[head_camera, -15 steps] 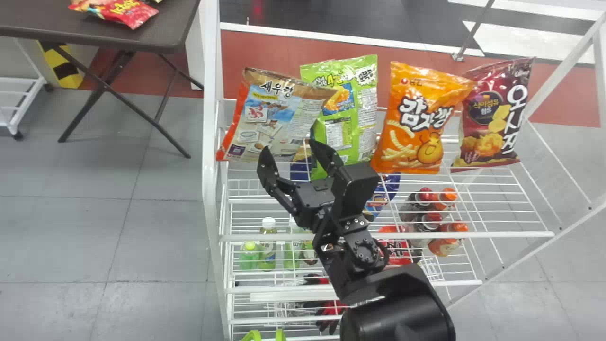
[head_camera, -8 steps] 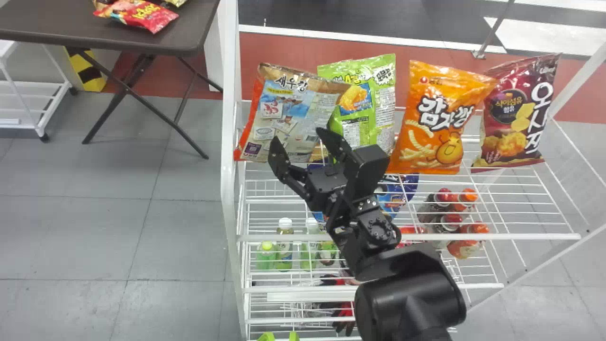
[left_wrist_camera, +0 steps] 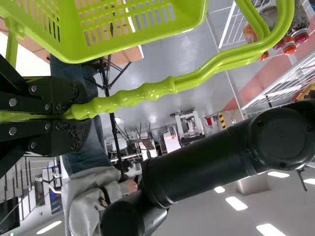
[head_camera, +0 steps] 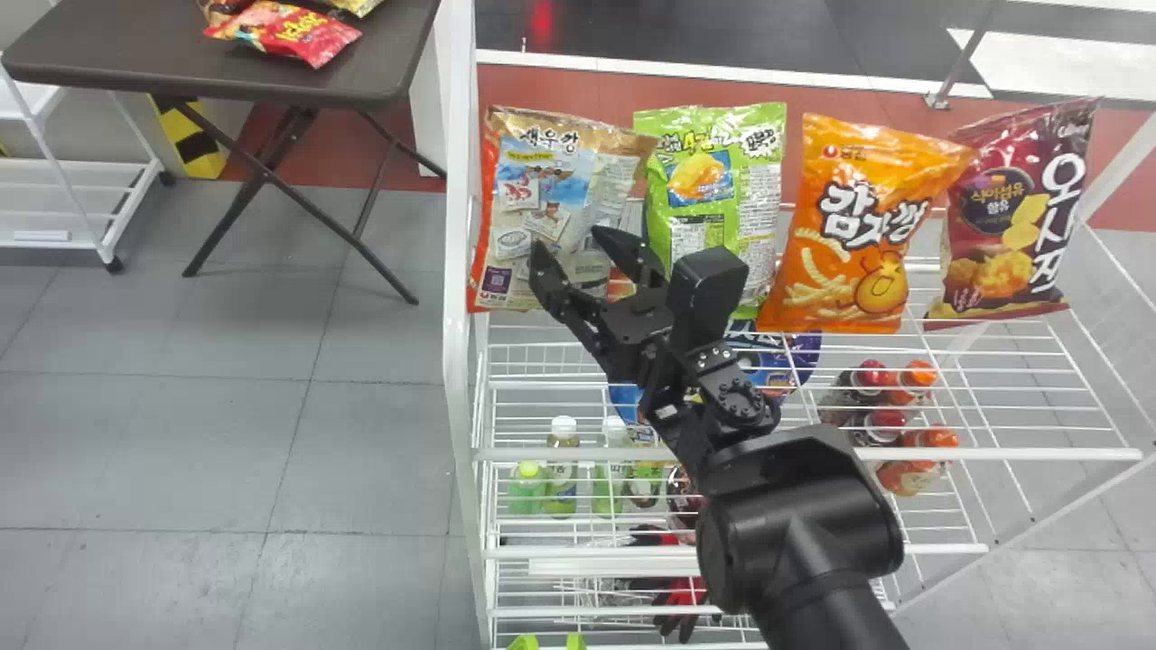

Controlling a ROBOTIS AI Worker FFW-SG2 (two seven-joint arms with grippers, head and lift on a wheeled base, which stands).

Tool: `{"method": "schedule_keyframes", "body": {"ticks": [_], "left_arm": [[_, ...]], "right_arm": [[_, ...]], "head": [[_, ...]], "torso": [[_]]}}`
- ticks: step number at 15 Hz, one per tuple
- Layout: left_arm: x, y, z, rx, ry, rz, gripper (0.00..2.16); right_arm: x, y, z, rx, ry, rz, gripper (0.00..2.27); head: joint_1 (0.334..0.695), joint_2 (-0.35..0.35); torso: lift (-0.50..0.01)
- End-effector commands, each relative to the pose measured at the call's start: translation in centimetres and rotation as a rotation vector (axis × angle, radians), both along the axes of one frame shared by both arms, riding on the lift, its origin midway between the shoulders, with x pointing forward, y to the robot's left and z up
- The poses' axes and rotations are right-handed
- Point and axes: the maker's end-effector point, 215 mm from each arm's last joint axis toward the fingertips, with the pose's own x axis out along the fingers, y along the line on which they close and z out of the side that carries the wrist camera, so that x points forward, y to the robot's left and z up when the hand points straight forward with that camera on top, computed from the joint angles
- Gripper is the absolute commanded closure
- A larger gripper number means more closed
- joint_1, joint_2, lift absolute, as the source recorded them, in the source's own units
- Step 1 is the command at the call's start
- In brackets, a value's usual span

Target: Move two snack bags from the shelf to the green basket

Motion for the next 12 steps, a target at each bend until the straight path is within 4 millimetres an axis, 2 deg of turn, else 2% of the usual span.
{"method": "schedule_keyframes", "body": {"ticks": [1,3,4,7,12], "left_arm": [[0.0,0.0,-0.1,0.001,0.003,0.001,2.13],[0.0,0.0,-0.2,0.001,0.004,0.003,2.13],[0.0,0.0,-0.1,0.000,0.004,0.003,2.13],[0.1,0.0,-0.2,0.004,0.001,0.003,2.13],[0.4,-0.2,0.2,0.002,-0.010,0.004,2.13]], "right_arm": [[0.7,-0.3,-0.5,-0.009,0.026,0.002,1.53],[0.8,-0.7,-0.7,-0.015,0.032,-0.003,2.12],[0.8,-0.8,-0.3,-0.012,0.020,-0.002,2.24],[-0.8,-0.8,0.5,0.007,0.001,0.001,2.24],[-5.1,0.4,2.4,0.051,0.014,0.065,2.24]], "head": [[0.695,-0.081],[0.695,-0.082],[0.695,-0.087],[0.695,-0.093],[0.695,-0.086]], "torso": [[-0.013],[-0.013],[-0.013],[-0.013],[-0.013]]}}
